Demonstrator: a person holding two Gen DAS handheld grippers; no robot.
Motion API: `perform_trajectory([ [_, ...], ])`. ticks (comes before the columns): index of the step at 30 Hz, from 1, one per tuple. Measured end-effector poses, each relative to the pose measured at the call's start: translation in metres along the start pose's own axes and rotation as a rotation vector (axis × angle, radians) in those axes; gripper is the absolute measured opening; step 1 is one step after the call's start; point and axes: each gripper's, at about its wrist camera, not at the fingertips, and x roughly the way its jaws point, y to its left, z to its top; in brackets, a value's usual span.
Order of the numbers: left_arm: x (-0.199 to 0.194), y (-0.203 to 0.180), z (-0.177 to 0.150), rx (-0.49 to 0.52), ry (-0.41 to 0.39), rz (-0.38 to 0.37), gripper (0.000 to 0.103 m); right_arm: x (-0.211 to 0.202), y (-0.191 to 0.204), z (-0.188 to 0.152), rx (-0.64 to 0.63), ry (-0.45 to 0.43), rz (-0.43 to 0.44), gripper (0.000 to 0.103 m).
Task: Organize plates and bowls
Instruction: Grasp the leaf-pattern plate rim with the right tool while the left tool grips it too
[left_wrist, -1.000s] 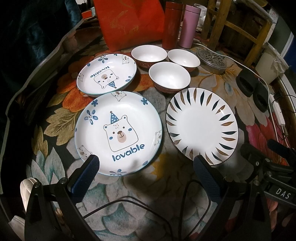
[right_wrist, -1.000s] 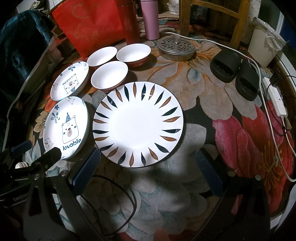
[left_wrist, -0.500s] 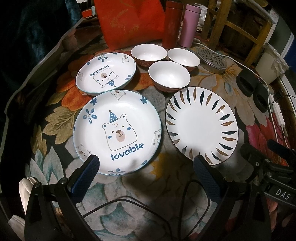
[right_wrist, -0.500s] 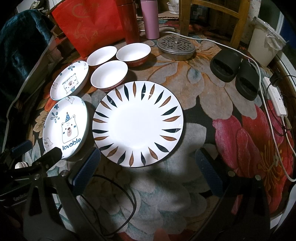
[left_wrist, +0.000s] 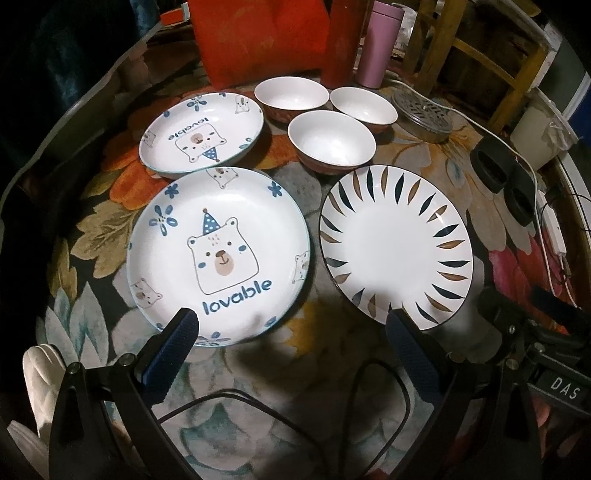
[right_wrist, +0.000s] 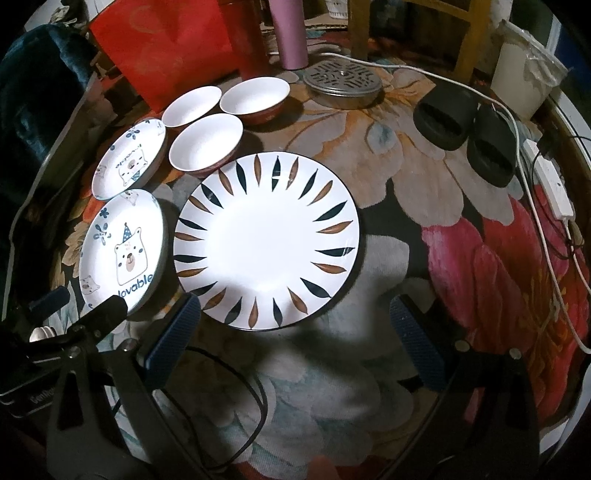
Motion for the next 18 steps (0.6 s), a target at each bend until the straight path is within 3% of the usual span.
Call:
perform_trajectory([
  [18, 0.048, -0.031, -0.004, -0.058, 0.071, -0.037, 0.099, 0.028, -0.048, 0.012, 0.063, 0.011, -0.030, 0.103],
])
